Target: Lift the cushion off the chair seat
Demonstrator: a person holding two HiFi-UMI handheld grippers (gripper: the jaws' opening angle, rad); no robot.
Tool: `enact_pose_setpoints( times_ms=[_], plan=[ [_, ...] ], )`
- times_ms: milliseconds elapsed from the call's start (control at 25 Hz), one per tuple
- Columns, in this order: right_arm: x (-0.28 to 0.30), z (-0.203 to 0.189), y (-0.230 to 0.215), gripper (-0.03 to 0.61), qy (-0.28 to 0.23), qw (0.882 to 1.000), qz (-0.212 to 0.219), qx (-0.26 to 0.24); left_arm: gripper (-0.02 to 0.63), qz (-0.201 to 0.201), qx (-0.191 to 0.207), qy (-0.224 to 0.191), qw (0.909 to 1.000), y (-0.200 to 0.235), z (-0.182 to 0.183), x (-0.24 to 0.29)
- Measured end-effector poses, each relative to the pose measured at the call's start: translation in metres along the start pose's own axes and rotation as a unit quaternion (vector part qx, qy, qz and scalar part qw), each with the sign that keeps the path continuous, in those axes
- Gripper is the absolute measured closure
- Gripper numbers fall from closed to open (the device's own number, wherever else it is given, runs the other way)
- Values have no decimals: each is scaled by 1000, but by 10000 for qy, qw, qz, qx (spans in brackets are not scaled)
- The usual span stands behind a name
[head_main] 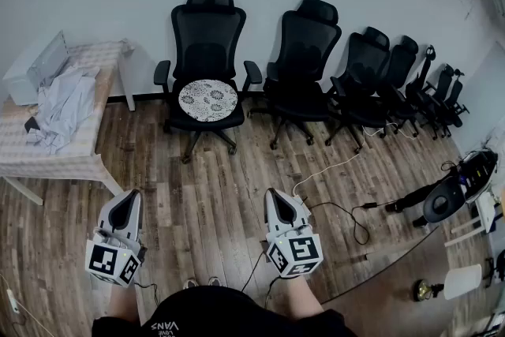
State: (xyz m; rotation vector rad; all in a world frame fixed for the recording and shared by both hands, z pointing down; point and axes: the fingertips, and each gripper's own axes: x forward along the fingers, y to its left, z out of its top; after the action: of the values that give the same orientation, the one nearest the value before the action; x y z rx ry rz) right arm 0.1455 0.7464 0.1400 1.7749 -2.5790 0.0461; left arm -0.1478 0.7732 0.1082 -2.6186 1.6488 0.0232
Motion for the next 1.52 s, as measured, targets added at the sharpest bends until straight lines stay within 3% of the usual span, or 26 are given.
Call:
enact_pose_setpoints(
  times_ms=[680,1520],
  plan=[
    [0,9,-6,561,-136,9998,48,149,600,-17,-20,5,10000,-5,1,7],
    [32,-11,-37,561,98,9998,121,87,600,-30,-155,199,9997,-6,-22,55]
  ],
)
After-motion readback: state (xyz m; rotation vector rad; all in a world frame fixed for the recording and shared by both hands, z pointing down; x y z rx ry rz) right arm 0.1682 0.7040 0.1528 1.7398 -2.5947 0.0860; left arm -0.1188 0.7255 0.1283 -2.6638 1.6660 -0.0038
